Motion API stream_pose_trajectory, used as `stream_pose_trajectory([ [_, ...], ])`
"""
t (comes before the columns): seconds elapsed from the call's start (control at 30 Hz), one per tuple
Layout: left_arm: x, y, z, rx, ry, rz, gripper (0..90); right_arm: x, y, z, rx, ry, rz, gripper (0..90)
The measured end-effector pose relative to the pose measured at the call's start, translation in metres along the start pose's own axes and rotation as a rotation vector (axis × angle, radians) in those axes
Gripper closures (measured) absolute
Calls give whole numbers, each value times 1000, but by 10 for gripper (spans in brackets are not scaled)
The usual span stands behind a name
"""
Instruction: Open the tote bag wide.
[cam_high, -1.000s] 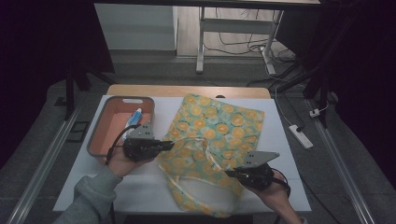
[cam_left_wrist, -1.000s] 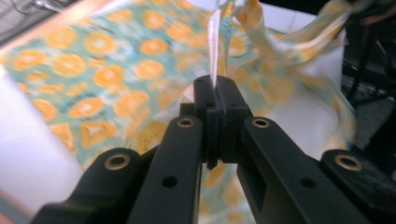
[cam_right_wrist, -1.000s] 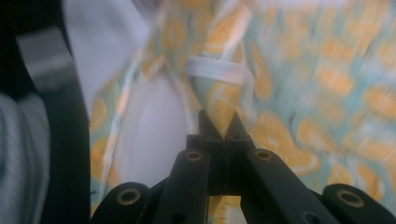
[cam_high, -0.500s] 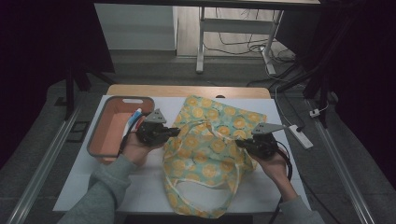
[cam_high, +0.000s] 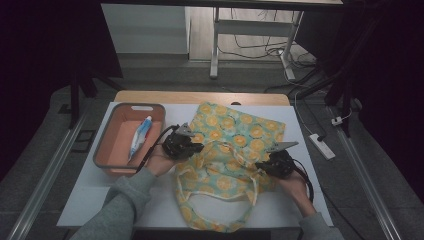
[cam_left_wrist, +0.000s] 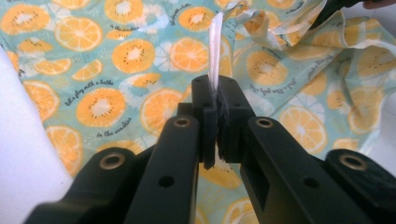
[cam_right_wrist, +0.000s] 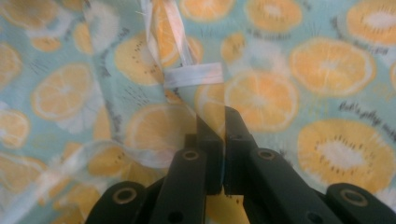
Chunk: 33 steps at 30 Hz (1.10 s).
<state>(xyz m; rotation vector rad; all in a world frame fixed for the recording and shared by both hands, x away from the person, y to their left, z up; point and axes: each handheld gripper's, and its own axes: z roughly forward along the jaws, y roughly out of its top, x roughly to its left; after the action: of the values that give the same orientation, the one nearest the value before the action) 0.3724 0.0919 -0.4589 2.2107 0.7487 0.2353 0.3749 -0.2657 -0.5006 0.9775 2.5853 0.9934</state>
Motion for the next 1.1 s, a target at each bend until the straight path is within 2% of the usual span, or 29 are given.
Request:
stream_pose_trajectory([
  [0.13, 2, 0, 5, 12, 1, -8, 866, 1, -4, -2, -4, 18, -3, 848],
  [0.2, 3, 0, 7, 13, -4, -11, 864, 4, -3, -7, -17, 5, -27, 735],
  [0.23, 3, -1, 7, 12, -6, -13, 860, 9, 3, -18, -69, 16, -27, 577],
  [0.27, 4, 0, 7, 15, -7, -13, 860, 13, 7, -25, -105, 24, -29, 525],
  [0.3, 4, 0, 8, 15, -5, -13, 860, 13, 7, -25, -105, 24, -29, 525],
  [0.33, 4, 0, 8, 15, -5, -12, 860, 23, 18, -40, -154, 32, -66, 449],
  [0.37, 4, 0, 8, 16, -2, -11, 860, 23, 18, -40, -154, 32, -66, 449],
  [0.43, 4, 0, 9, 18, 1, -9, 859, 36, 30, -52, -194, 28, -124, 405],
  [0.47, 4, 1, 11, 17, 0, -13, 859, 43, 36, -56, -202, 36, -143, 384],
  [0.5, 4, 1, 11, 20, 1, -11, 857, 57, 47, -54, -193, 48, -182, 352],
  [0.53, 3, 1, 12, 22, 1, -8, 857, 57, 47, -54, -193, 48, -182, 352],
  [0.57, 3, 1, 12, 24, -1, -7, 855, 68, 56, -41, -148, 79, -228, 327],
  [0.6, 3, 2, 13, 25, -1, -7, 855, 68, 56, -41, -148, 79, -228, 327],
  [0.7, 2, 2, 13, 25, -2, -3, 850, 79, 66, -2, -39, 127, -280, 335],
  [0.77, 3, 2, 13, 24, -2, -3, 840, 84, 70, 29, 36, 113, -322, 334],
  [0.87, 5, 1, 13, 24, -2, -7, 838, 83, 74, 54, 73, 99, -337, 334],
  [0.93, 7, 0, 13, 24, -4, -14, 837, 82, 75, 61, 88, 107, -338, 337],
  [1.03, 7, 0, 11, 22, -7, -12, 834, 80, 74, 75, 121, 100, -358, 409],
  [1.07, 7, 0, 11, 21, -7, -9, 832, 79, 73, 78, 129, 77, -360, 516],
  [1.1, 7, 0, 10, 18, -9, -8, 832, 79, 73, 78, 129, 77, -360, 516],
])
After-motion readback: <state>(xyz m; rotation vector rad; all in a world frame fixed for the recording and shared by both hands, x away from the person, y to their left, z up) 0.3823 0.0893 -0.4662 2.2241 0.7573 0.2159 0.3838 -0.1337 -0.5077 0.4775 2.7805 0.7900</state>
